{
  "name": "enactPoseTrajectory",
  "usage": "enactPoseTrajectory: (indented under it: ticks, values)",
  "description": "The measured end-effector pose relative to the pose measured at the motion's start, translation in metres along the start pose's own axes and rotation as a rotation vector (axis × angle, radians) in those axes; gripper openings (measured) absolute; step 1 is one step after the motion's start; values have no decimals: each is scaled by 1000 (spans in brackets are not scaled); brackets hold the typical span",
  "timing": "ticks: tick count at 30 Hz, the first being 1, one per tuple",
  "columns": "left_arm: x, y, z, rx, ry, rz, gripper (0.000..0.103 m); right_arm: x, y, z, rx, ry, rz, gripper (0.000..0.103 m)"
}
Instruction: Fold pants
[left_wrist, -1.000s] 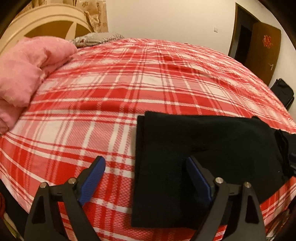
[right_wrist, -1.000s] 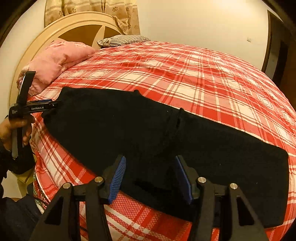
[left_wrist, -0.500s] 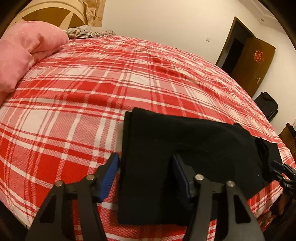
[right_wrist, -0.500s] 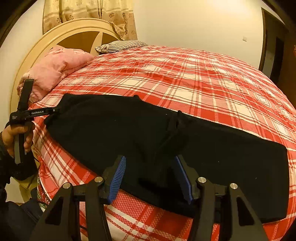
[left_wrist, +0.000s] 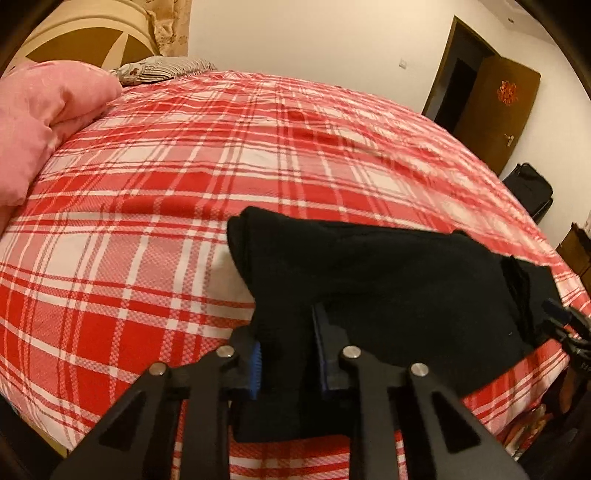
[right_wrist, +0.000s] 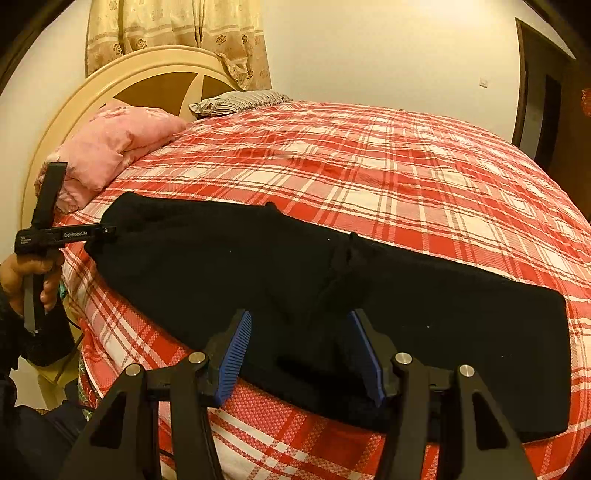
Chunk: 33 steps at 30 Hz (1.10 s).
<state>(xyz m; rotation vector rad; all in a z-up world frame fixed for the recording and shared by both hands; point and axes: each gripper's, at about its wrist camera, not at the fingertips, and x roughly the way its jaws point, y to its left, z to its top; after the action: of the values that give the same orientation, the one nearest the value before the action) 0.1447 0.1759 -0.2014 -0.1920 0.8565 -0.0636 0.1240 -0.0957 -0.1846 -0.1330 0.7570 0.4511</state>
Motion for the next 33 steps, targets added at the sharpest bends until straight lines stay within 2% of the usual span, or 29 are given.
enactPoseTrajectory:
  ticks: [4, 9, 14, 18, 23, 33]
  values:
    - [-18, -6, 7, -26, -34, -40, 22, -3, -5, 2, 10, -1, -18, 57]
    - [-45, -22, 22, -60, -50, -159, 22, -17, -20, 10, 45, -32, -44, 57]
    - [-64, -54, 37, -41, -68, -276, 22, -36, -37, 18, 62, -68, -73, 59]
    - [-71, -93, 51, 25, -76, -355, 21, -55, -56, 22, 52, -93, -125, 60]
    - [-71, -143, 67, 124, -63, -416, 21, -77, -92, 19, 88, -121, -188, 61]
    - [-56, -247, 82, 278, 7, -485, 21, -96, -159, -10, 232, -131, -272, 61]
